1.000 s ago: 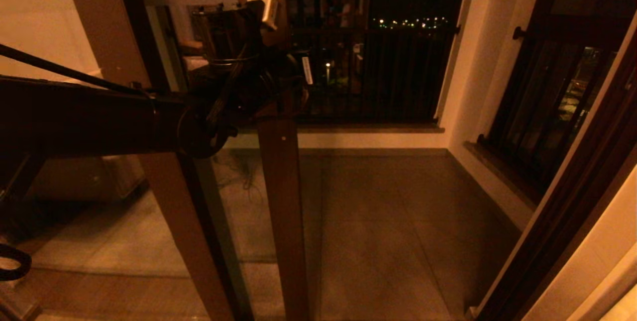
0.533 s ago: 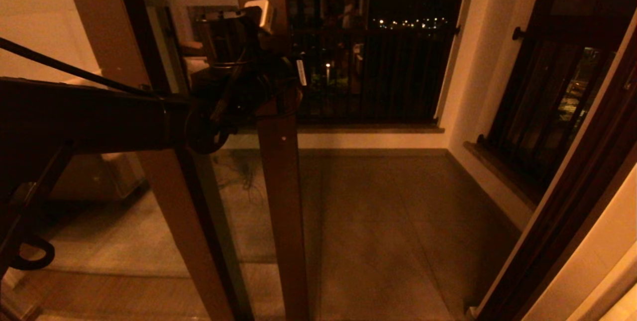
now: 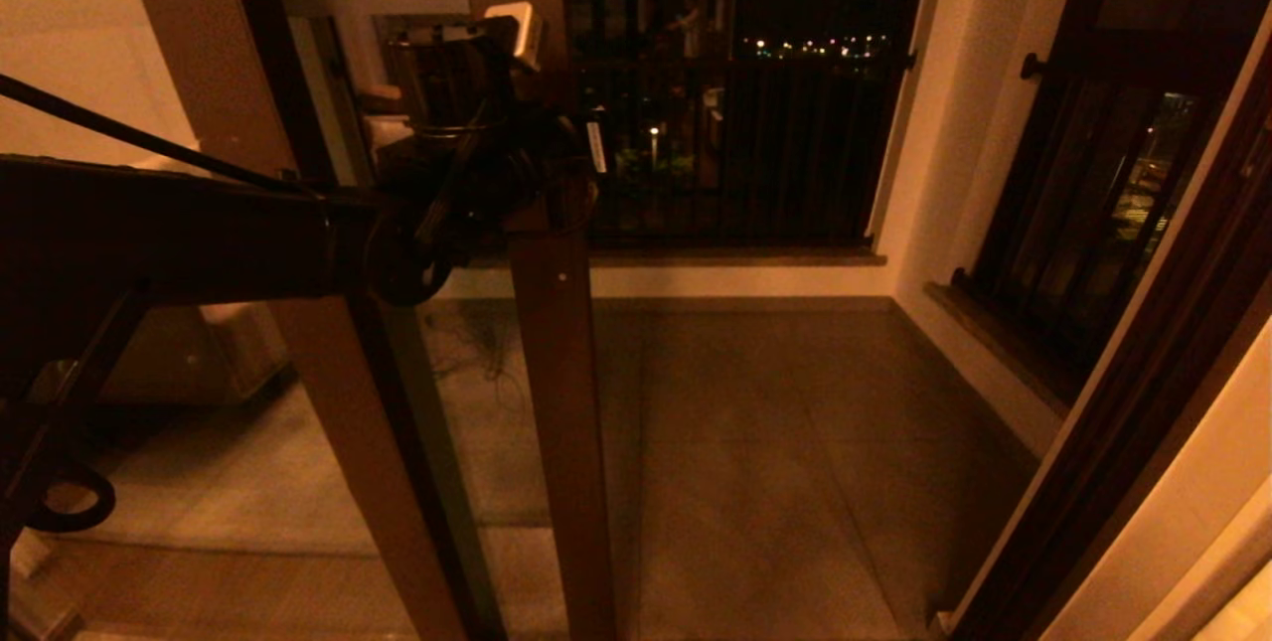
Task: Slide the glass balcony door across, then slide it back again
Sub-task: Open the slid door
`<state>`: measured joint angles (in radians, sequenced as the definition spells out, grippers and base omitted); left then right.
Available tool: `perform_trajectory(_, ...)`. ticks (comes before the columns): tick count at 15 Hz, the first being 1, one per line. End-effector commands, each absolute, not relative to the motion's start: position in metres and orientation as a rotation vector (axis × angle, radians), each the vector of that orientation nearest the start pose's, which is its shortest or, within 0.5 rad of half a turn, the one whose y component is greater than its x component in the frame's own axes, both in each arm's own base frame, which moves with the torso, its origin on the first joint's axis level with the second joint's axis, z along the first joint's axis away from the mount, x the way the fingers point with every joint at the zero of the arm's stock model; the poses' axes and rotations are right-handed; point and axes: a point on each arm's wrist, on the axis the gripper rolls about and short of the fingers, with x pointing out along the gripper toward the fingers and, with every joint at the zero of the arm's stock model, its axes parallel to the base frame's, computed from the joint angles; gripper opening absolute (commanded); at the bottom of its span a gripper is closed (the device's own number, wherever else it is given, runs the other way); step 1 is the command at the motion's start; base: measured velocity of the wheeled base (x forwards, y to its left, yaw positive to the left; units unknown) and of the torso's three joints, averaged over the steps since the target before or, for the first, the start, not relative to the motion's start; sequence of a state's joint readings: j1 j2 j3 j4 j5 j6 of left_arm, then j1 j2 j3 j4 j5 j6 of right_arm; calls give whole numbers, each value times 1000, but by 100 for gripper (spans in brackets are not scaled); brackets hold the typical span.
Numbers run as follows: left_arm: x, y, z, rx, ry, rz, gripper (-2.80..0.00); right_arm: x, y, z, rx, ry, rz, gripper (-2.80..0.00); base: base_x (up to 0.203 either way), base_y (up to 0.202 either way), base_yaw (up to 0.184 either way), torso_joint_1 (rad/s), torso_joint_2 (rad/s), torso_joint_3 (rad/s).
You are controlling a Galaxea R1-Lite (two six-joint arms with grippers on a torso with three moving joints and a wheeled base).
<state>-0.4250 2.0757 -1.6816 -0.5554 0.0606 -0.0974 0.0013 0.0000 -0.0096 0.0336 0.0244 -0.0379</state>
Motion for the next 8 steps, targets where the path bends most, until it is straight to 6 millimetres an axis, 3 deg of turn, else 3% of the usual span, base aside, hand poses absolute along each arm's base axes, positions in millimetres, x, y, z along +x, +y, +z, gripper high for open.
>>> perform_trajectory(1,398,-174,284,-137,-146,-352,-280,-23,1,75,-38,26,27,-280,0,0,0,0,0,0)
perform_trajectory(8,397,-164,282,-134,-138,-331,-280,-24,1,75,-38,24,27,-280,0,0,0,0,0,0)
